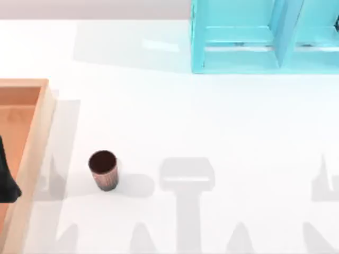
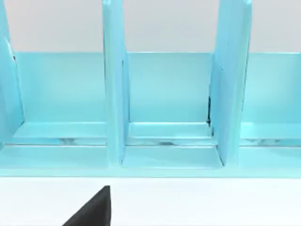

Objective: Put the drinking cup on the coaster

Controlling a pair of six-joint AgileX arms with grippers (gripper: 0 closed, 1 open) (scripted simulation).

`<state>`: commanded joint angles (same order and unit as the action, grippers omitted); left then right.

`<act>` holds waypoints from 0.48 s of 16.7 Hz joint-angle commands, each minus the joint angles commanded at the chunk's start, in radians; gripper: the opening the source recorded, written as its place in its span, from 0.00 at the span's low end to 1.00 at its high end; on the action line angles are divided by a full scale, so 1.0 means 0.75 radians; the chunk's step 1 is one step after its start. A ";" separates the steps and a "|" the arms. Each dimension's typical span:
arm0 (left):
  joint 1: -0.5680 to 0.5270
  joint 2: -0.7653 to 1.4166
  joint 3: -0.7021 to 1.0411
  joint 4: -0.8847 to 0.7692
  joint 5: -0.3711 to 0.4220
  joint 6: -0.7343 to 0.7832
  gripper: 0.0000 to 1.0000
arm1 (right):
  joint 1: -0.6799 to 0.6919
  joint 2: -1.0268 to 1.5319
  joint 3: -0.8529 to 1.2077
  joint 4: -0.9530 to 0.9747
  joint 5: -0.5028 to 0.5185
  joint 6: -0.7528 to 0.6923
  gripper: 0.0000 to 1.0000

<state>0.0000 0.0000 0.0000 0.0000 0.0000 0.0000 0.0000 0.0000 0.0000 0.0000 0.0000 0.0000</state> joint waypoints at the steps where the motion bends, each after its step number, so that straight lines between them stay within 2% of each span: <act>1: 0.000 0.000 0.000 0.000 0.000 0.000 1.00 | 0.000 0.000 0.000 0.000 0.000 0.000 1.00; 5: 0.000 0.000 0.000 0.000 0.000 0.000 1.00 | 0.038 0.059 0.069 -0.030 -0.002 -0.017 1.00; 8: 0.000 0.000 0.000 0.000 0.000 0.000 1.00 | 0.129 0.231 0.252 -0.123 -0.011 -0.065 1.00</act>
<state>0.0000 0.0000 0.0000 0.0000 0.0000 0.0000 0.0967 0.1735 0.1887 -0.0920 -0.0085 -0.0488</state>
